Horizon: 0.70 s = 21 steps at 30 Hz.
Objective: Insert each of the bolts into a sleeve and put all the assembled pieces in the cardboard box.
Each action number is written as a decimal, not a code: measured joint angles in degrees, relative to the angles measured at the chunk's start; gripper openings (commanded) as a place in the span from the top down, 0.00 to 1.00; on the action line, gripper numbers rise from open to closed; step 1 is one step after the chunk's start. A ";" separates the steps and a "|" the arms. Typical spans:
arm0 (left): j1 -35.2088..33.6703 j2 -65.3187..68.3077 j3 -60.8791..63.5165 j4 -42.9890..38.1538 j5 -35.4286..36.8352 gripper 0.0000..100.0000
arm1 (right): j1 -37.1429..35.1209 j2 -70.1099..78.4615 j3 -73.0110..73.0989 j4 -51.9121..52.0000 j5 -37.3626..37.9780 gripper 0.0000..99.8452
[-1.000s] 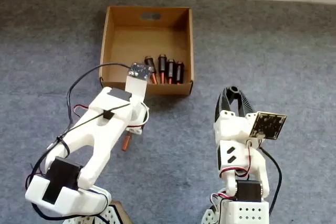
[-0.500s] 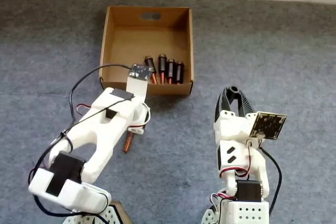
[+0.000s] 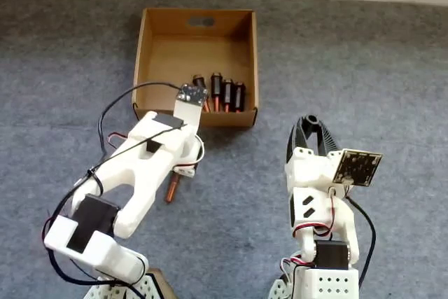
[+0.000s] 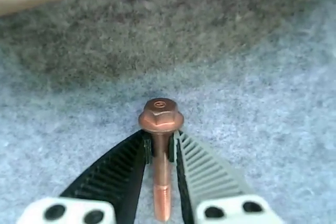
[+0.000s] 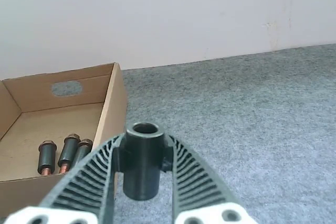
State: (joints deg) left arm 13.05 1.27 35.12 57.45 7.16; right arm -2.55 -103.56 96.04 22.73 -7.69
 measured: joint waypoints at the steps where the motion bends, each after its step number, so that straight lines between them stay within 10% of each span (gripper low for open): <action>1: 0.00 -1.14 0.00 0.97 0.00 0.99 | 0.00 0.00 0.00 0.00 0.00 0.99; 12: 0.26 -27.08 0.70 10.29 0.00 0.99 | -0.09 0.00 -0.35 0.00 0.00 0.99; 21: 1.76 -42.90 2.73 3.08 0.09 0.99 | -9.67 0.00 -0.44 0.00 0.00 0.99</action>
State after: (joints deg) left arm 14.81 -41.63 37.85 60.53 7.25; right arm -12.22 -103.56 95.60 22.73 -7.69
